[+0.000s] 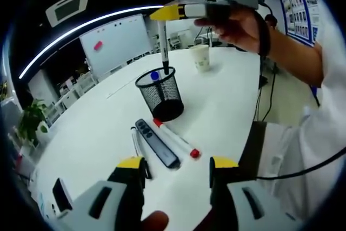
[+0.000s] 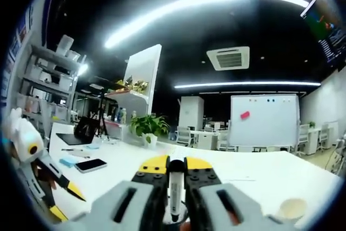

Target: Place the scattered laser pointers and whiteboard markers into the pen holder and stack the scattered paper cups together

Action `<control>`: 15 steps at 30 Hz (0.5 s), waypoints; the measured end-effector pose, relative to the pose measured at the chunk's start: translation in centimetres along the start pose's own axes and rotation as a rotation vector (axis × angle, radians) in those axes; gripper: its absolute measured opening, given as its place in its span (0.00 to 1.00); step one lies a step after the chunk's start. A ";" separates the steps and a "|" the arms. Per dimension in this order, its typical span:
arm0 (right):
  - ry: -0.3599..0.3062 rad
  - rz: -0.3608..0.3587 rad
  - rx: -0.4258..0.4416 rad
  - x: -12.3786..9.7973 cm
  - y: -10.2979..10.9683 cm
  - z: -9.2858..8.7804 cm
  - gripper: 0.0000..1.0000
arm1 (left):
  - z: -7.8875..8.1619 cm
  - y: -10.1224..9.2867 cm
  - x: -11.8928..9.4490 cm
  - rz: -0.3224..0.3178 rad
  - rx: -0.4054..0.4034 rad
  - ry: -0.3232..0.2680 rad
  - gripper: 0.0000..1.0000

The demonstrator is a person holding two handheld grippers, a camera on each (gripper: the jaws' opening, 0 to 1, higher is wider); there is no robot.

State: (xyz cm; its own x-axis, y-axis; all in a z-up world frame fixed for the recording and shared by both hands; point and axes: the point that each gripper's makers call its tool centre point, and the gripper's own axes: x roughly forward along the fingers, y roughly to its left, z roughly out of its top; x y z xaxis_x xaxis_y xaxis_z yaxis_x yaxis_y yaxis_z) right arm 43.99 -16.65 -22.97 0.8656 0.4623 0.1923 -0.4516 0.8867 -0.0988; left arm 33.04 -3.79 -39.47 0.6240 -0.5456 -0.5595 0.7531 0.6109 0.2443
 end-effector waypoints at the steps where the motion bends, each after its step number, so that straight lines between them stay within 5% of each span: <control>1: 0.002 0.002 0.002 0.0 0.0 -0.1 0.11 | 0.0 0.0 0.0 0.001 0.000 0.000 0.49; 15: 0.046 0.014 0.020 -0.2 0.2 -1.5 0.11 | -0.1 -0.1 0.0 -0.002 0.000 0.000 0.49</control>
State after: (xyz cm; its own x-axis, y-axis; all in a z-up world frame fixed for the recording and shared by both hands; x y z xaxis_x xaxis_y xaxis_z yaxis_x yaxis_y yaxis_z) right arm 44.07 -16.58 -24.49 0.8679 0.4749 0.1459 -0.4678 0.8800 -0.0816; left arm 32.95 -3.80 -39.54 0.6224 -0.5466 -0.5601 0.7543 0.6099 0.2430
